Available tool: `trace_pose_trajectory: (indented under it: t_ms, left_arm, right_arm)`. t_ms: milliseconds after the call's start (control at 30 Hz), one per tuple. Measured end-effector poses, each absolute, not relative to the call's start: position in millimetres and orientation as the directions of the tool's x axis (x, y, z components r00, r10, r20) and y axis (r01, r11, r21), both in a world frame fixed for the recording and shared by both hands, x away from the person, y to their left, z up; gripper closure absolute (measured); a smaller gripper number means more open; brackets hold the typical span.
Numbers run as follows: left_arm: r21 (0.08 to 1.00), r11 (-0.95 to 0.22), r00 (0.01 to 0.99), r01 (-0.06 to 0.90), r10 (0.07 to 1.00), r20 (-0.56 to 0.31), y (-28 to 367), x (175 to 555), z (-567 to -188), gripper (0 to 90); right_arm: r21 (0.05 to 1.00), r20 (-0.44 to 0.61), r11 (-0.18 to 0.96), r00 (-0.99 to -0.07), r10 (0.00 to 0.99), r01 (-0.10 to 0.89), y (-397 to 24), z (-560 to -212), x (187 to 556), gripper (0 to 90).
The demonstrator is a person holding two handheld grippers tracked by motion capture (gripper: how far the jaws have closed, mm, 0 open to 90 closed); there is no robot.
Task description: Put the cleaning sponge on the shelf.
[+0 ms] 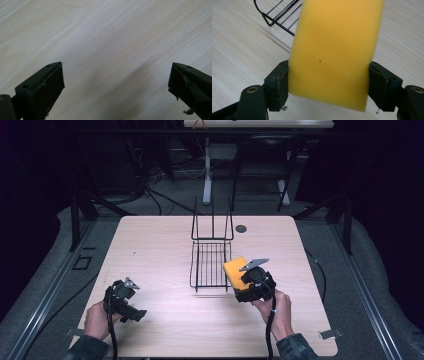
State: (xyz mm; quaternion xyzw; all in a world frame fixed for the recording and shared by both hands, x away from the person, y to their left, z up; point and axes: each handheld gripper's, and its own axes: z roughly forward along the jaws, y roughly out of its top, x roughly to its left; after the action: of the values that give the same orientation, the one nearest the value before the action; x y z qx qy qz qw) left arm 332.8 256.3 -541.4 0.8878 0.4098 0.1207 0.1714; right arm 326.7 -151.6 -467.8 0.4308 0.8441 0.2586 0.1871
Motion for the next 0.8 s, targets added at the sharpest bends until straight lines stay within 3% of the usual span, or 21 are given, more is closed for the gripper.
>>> trace_pose_trajectory:
  t_ms: [800]
  left_arm:
    - [0.407, -0.604, 0.633, 0.685, 0.770, 0.076, 257, 332, -541, 0.4]
  right_arm:
    - [0.624, -0.089, 0.497, -0.576, 0.812, 0.604, -128, -468, 344, 26.4]
